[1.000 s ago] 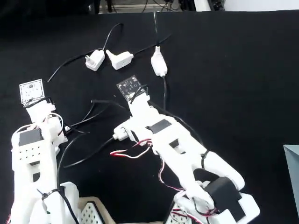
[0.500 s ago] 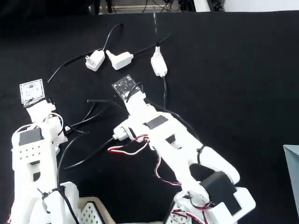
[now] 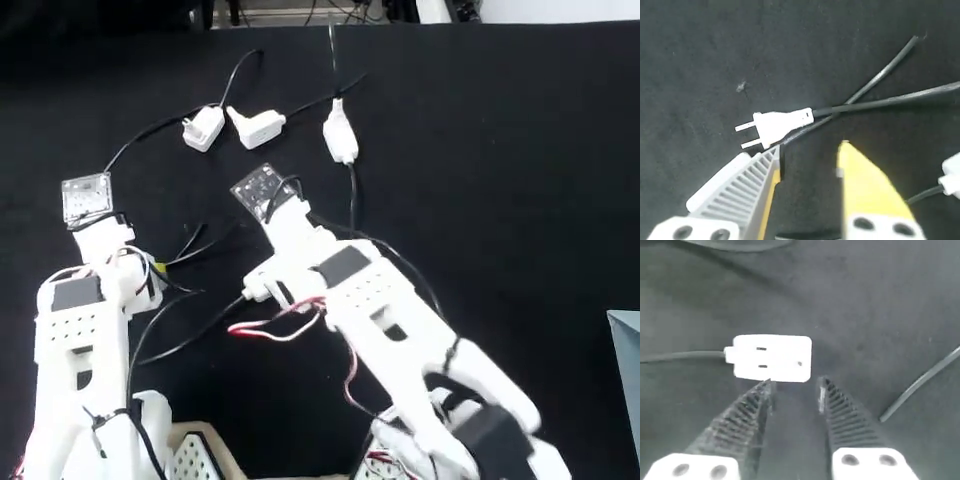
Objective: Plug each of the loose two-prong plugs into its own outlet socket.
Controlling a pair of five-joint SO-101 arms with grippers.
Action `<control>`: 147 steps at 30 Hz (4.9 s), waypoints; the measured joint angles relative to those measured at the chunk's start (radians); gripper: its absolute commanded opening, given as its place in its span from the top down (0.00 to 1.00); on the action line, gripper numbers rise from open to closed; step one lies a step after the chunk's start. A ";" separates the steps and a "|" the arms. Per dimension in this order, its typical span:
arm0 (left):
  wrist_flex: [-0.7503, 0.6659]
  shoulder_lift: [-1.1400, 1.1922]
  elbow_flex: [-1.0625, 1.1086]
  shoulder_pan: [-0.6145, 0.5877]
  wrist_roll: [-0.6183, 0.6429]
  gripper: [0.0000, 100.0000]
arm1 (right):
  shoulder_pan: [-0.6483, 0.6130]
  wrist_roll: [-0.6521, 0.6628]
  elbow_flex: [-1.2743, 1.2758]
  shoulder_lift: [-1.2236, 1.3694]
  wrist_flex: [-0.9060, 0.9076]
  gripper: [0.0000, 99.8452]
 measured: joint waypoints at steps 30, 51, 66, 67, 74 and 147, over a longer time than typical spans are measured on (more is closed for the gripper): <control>0.098 0.028 -0.098 0.545 -0.270 0.71 | 0.276 0.002 0.137 -0.609 0.405 0.86; -0.072 0.827 -0.499 0.578 -0.282 0.84 | 0.557 0.002 0.137 -0.609 0.365 0.86; -0.071 0.847 -0.692 0.586 -0.219 0.96 | 0.663 0.000 0.137 -0.609 0.345 0.86; -0.071 0.852 -0.727 0.585 -0.195 0.96 | 0.663 0.000 0.137 -0.609 0.345 0.86; -0.081 0.928 -0.997 0.578 -0.118 0.89 | 0.663 0.000 0.137 -0.609 0.345 0.86; 0.793 0.913 -1.315 0.229 -0.764 0.79 | 0.660 0.000 0.176 -0.609 0.345 0.86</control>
